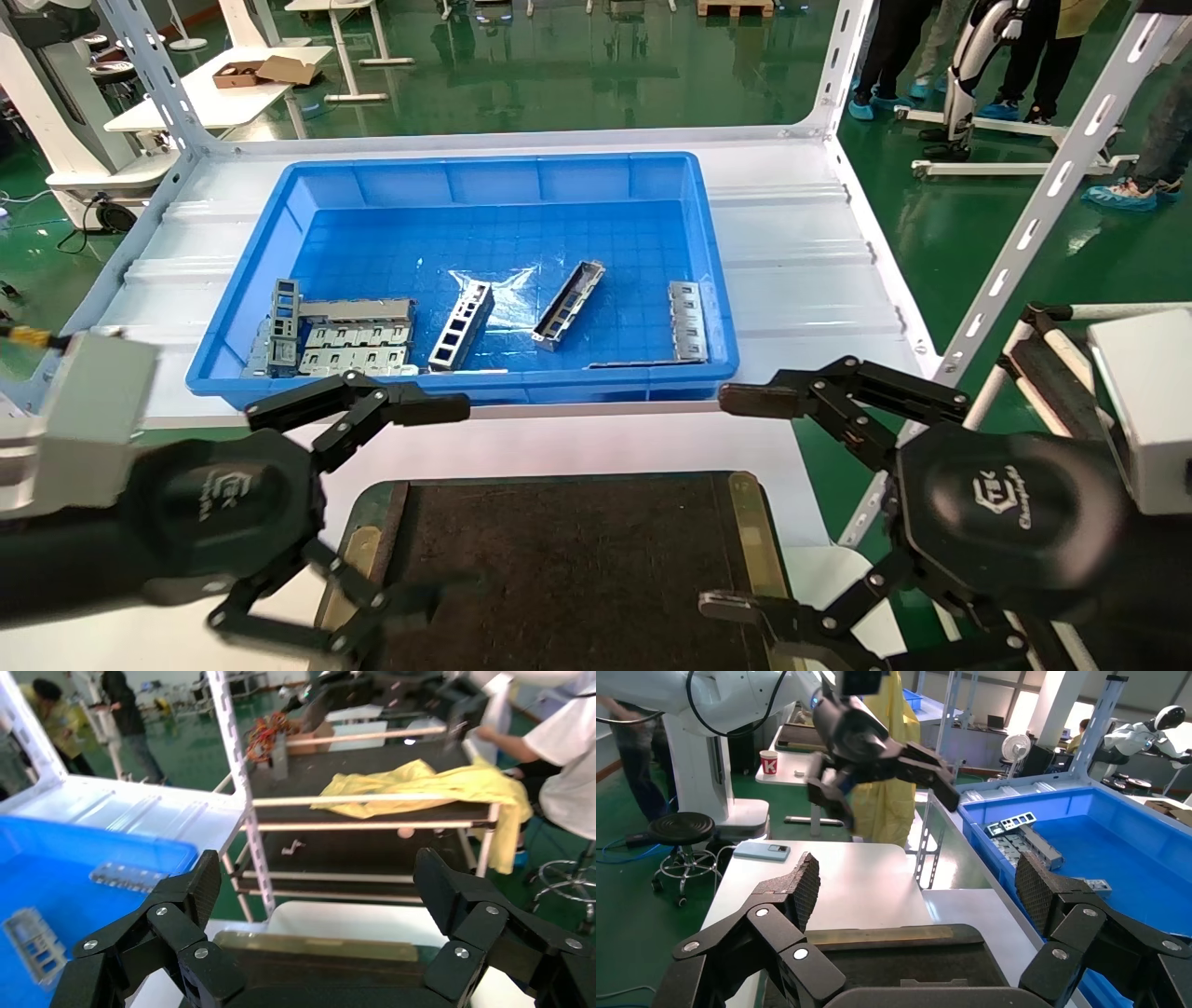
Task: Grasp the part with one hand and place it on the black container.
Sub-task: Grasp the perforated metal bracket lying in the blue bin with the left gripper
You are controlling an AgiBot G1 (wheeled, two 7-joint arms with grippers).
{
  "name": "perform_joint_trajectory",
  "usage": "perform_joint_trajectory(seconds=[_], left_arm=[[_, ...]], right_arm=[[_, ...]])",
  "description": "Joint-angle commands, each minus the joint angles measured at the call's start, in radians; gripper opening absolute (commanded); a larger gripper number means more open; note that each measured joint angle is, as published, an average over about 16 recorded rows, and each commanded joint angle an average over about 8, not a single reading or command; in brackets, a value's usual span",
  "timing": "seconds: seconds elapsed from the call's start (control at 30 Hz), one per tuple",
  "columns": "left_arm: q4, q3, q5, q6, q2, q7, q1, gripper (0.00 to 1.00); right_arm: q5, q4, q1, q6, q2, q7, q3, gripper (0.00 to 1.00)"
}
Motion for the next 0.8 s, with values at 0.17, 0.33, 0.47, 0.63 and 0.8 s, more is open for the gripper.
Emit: perform_joint_trajectory(seconds=[0.17, 0.33, 0.47, 0.63, 0.8], left_arm=[[-0.004, 0.032, 0.094, -0.092, 0.041, -0.031, -0.035, 1.0], [0.024, 0.075, 0.196, -0.205, 0.122, -0.077, -0.088, 1.0], [0.091, 0.114, 0.266, -0.277, 0.21, -0.115, -0.154, 1.0], [0.221, 0.159, 0.353, -0.355, 0.324, -0.126, -0.241, 1.0], [0.377, 0.201, 0.435, -0.426, 0.428, -0.11, -0.31, 1.0]], right_arm=[[0.0, 0.0, 0.0, 0.0, 0.0, 0.0, 0.0, 1.0], [0.0, 0.0, 0.0, 0.0, 0.0, 0.0, 0.0, 1.0], [0.0, 0.0, 0.0, 0.0, 0.0, 0.0, 0.0, 1.0], [0.0, 0.0, 0.0, 0.0, 0.0, 0.0, 0.0, 1.0], [0.0, 0.0, 0.0, 0.0, 0.0, 0.0, 0.0, 1.0]])
